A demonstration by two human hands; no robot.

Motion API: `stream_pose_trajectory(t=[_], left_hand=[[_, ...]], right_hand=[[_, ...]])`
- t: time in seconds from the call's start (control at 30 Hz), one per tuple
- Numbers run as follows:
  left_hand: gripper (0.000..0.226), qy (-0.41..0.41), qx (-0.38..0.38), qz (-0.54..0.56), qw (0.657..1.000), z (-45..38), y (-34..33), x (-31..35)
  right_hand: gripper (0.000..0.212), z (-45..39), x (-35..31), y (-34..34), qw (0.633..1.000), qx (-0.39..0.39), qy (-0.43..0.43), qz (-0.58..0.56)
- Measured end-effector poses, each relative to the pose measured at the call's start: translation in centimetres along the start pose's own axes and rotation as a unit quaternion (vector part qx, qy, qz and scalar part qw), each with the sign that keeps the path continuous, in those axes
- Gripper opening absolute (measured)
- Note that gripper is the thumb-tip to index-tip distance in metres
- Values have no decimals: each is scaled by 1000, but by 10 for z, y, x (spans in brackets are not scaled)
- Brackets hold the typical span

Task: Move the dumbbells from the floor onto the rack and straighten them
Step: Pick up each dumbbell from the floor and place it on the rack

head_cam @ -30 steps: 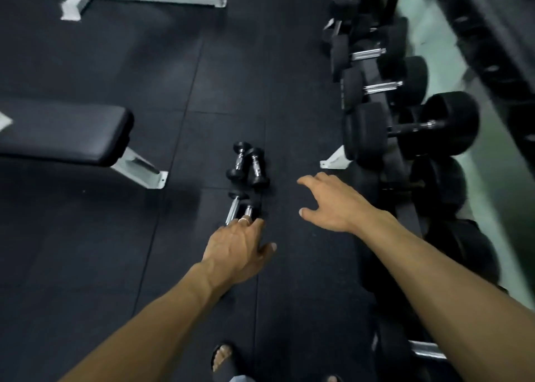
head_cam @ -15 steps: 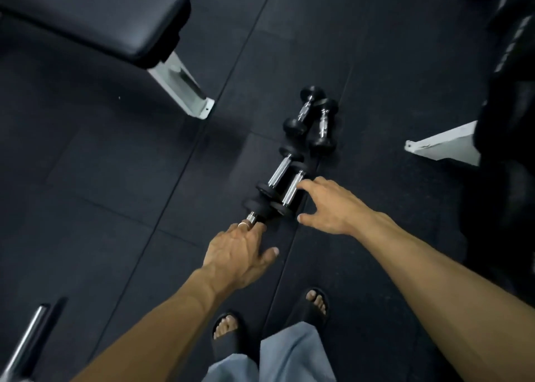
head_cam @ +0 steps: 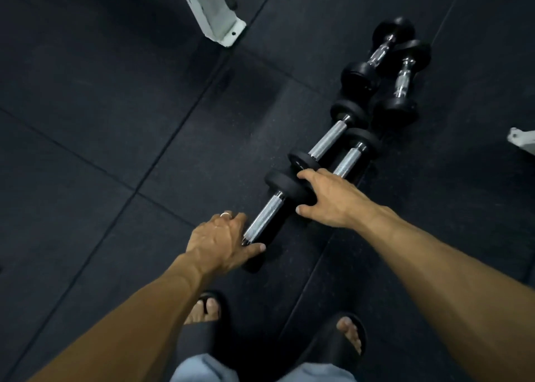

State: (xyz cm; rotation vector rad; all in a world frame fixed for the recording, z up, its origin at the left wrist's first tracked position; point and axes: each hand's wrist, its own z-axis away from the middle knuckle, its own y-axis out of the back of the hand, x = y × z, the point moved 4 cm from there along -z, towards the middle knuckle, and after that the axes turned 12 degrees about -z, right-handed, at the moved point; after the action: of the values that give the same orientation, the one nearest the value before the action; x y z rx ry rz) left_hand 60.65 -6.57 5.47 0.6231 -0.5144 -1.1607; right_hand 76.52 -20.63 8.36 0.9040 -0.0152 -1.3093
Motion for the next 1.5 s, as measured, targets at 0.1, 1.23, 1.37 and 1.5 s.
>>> stream_pose_trajectory(t=[0.1,1.23,1.37,1.5], left_hand=[[80,2,-12,41,999,-45,-31,-10],[52,-88,-52,169,980,12,24,13],[46,-129,-18,163,978,54,105,25],[40,-178,30,139,974,103,202,45]], right_hand=[[78,-36,14,-22,1000,30,-1,-9],[42,37,-28,19,971,203,78,-100],[41,96,-59,90,961,246,71,-104],[42,167,-92,169,943,310,69,-96]])
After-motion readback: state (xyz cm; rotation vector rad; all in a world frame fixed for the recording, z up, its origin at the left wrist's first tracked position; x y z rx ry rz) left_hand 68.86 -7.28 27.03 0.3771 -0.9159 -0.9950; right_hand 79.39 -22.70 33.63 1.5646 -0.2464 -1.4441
